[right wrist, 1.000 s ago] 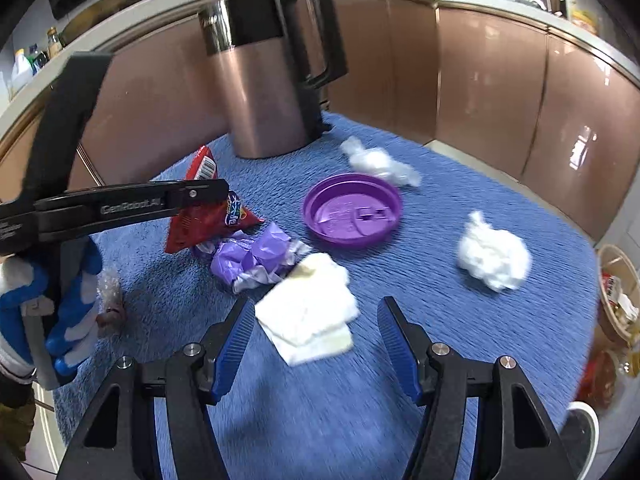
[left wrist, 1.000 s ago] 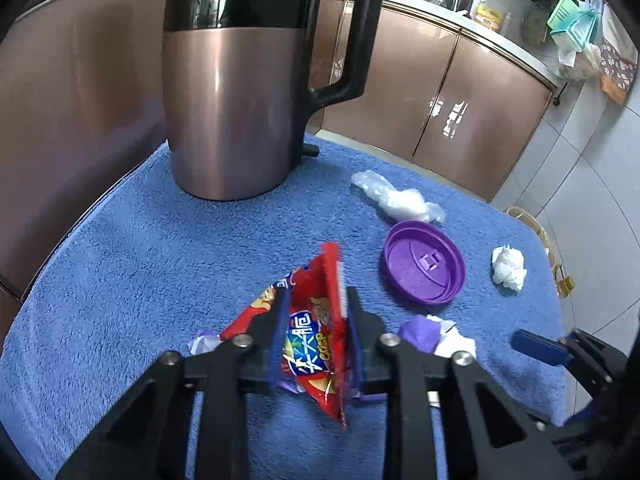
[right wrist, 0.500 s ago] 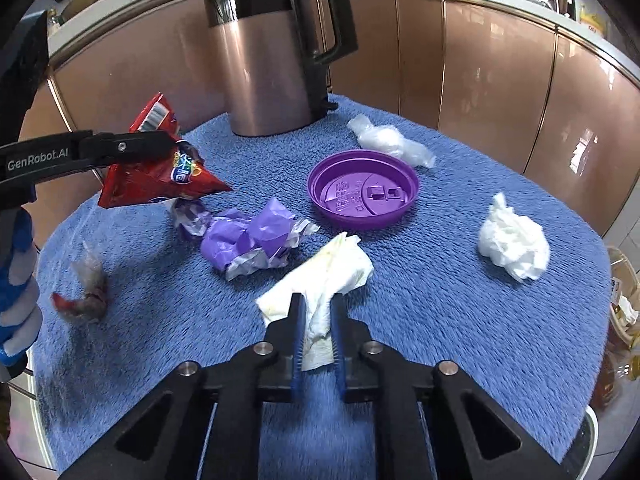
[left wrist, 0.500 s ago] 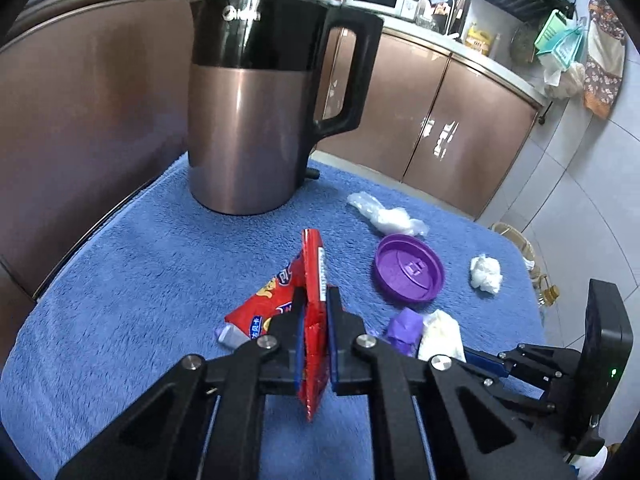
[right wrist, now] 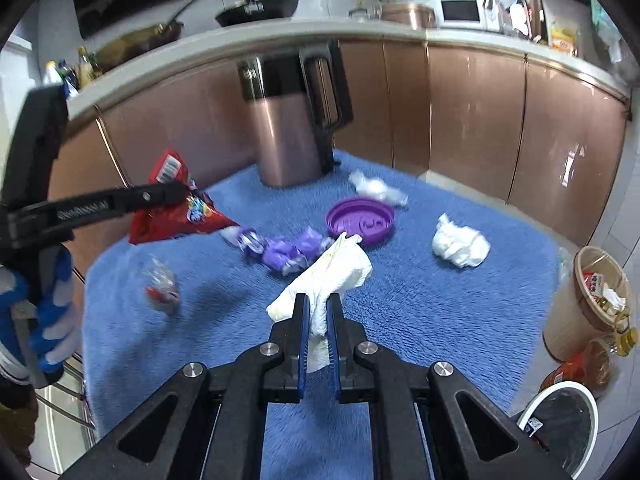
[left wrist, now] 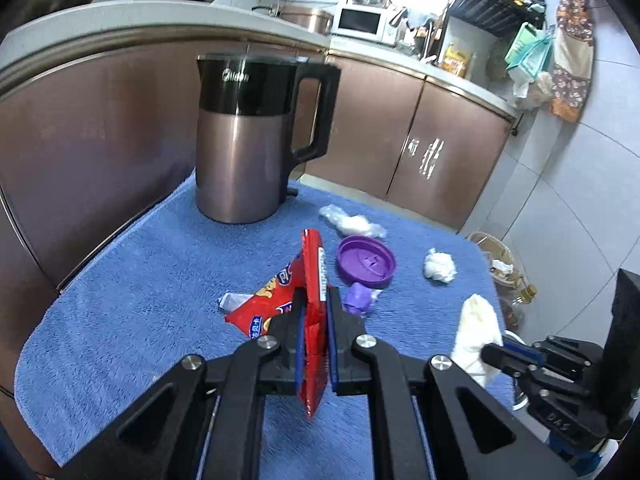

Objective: Collect trash
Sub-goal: 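Carry the red snack bag and white tissue toward the bin with both tools, then open both tools over the bin to drop the snack bag and tissue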

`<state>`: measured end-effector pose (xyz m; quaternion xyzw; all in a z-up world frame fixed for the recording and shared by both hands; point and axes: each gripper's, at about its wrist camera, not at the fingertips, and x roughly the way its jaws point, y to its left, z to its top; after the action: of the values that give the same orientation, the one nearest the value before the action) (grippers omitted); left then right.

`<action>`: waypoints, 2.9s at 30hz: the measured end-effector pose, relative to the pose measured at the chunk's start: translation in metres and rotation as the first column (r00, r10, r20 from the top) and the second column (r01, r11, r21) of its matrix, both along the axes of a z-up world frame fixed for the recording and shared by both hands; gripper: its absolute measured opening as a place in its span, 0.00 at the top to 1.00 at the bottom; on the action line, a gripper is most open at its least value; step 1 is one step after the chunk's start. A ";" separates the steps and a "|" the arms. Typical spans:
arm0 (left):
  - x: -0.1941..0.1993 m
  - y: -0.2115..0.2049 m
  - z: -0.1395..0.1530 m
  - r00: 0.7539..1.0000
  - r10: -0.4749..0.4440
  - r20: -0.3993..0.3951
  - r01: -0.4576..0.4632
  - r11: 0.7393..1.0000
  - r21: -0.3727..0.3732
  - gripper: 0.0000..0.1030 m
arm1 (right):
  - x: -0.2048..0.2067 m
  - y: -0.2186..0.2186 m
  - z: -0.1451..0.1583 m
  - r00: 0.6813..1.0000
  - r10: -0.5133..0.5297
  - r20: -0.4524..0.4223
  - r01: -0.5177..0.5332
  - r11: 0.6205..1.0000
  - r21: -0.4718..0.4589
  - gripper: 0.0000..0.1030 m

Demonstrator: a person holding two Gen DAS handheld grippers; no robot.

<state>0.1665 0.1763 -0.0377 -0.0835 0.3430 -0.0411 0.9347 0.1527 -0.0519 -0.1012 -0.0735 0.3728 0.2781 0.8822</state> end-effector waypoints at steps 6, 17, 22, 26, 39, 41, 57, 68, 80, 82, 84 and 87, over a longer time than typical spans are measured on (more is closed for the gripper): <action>-0.021 -0.018 0.019 0.999 -0.019 0.037 0.018 1.000 0.009 0.92 | -0.033 -0.020 0.036 0.998 -0.011 0.065 0.008 0.998 0.056 0.92; -0.042 -0.061 0.032 0.995 -0.078 0.061 0.076 0.996 0.041 0.92 | -0.069 -0.058 0.064 0.990 -0.064 0.125 0.050 0.993 0.111 0.92; -0.045 -0.084 0.033 0.992 -0.113 0.060 0.110 0.992 0.056 0.92 | -0.076 -0.079 0.068 0.985 -0.107 0.137 0.089 0.987 0.136 0.92; -0.045 -0.105 0.031 0.988 -0.147 0.053 0.143 0.987 0.070 0.92 | -0.079 -0.099 0.072 0.976 -0.158 0.146 0.135 0.978 0.158 0.92; -0.022 -0.211 0.021 0.939 -0.343 0.015 0.339 0.934 0.115 0.92 | -0.086 -0.204 0.067 0.885 -0.436 0.166 0.407 0.895 0.179 0.92; -0.016 -0.233 0.018 0.925 -0.380 0.003 0.377 0.918 0.122 0.92 | -0.085 -0.221 0.062 0.863 -0.479 0.164 0.452 0.875 0.174 0.92; 0.056 -0.439 -0.067 0.776 -0.605 -0.178 0.625 0.775 0.093 0.92 | -0.039 -0.349 -0.044 0.675 -0.737 -0.020 0.737 0.674 0.046 0.89; 0.087 -0.498 -0.127 0.733 -0.624 -0.270 0.652 0.758 0.019 0.86 | -0.018 -0.392 -0.109 0.610 -0.782 -0.125 0.786 0.618 -0.033 0.75; 0.078 -0.481 -0.108 0.769 -0.615 -0.173 0.619 0.784 -0.038 0.63 | -0.029 -0.384 -0.116 0.602 -0.787 -0.136 0.790 0.612 -0.043 0.63; 0.070 -0.466 -0.093 0.800 -0.592 -0.101 0.593 0.805 -0.022 0.63 | -0.031 -0.378 -0.111 0.606 -0.785 -0.127 0.788 0.614 -0.039 0.61; 0.063 -0.454 -0.082 0.814 -0.578 -0.056 0.579 0.815 -0.007 0.63 | -0.033 -0.372 -0.105 0.611 -0.782 -0.118 0.785 0.618 -0.032 0.60; 0.051 -0.433 -0.062 0.832 -0.555 0.001 0.555 0.832 0.002 0.63 | -0.040 -0.363 -0.091 0.621 -0.778 -0.096 0.781 0.625 -0.016 0.58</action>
<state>0.2176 -0.2569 -0.0993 0.0206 0.3516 -0.3103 0.8830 0.1132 -0.4151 -0.1920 0.1203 0.4048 -0.1231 0.8981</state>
